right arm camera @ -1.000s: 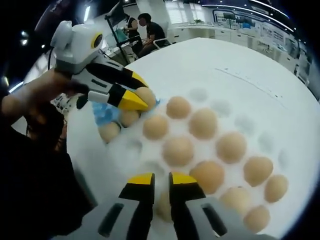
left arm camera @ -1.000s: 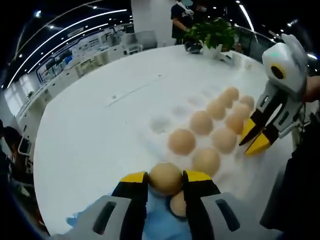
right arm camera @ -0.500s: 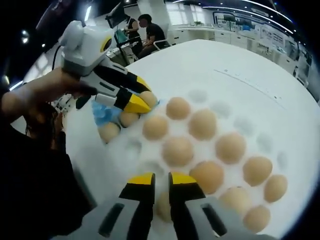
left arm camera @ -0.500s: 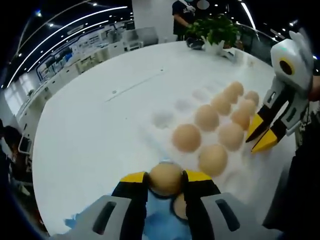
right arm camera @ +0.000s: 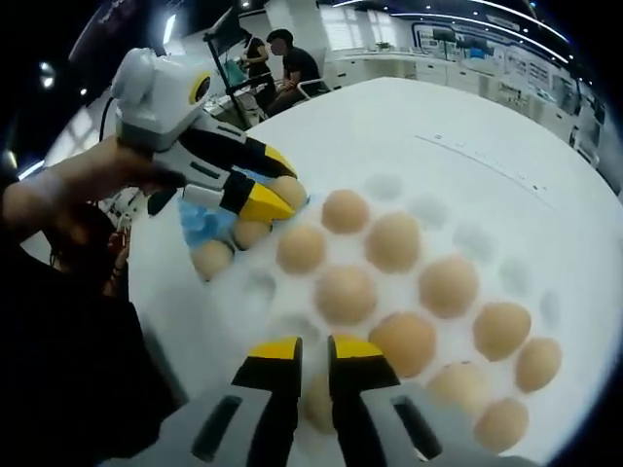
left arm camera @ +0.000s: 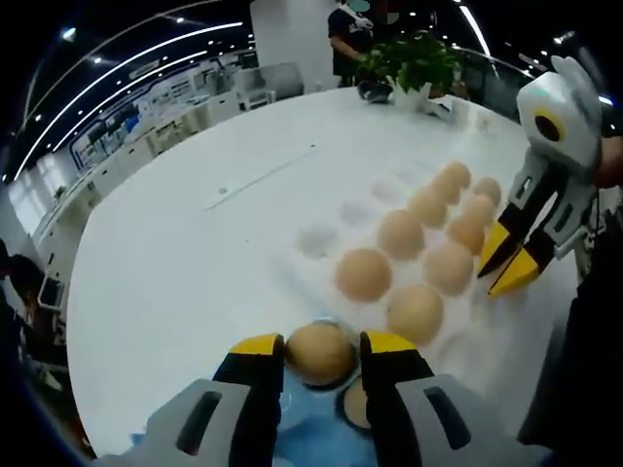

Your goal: Place the egg into an empty slot of the egg tray after lifting it from the table, then release the egg inside the slot.

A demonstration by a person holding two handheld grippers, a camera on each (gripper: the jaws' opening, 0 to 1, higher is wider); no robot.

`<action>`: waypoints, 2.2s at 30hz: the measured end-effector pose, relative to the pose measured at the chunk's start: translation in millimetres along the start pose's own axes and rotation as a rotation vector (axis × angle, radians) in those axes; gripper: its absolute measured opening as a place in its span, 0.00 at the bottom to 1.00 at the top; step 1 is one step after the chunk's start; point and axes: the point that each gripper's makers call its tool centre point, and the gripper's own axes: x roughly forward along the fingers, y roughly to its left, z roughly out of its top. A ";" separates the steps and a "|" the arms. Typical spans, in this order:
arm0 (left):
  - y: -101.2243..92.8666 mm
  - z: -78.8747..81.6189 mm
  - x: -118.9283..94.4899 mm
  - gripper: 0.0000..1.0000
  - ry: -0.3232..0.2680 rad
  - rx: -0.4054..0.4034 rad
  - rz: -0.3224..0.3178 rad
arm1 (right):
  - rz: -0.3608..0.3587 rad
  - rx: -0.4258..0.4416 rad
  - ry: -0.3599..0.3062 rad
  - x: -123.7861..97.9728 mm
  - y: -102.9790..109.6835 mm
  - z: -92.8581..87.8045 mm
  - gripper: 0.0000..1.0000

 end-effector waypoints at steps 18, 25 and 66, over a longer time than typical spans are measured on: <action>-5.1 6.4 -11.1 0.45 -0.034 -0.025 -0.018 | -0.005 0.000 -0.013 0.3 -0.2 -0.2 0.11; -15.0 13.2 -13.7 0.46 -0.047 -0.008 -0.039 | -0.005 0.003 -0.015 -0.1 0.9 0.4 0.10; -72.6 25.1 12.1 0.42 -0.022 0.051 -0.156 | -0.026 -0.040 -0.034 0.6 -1.4 1.4 0.09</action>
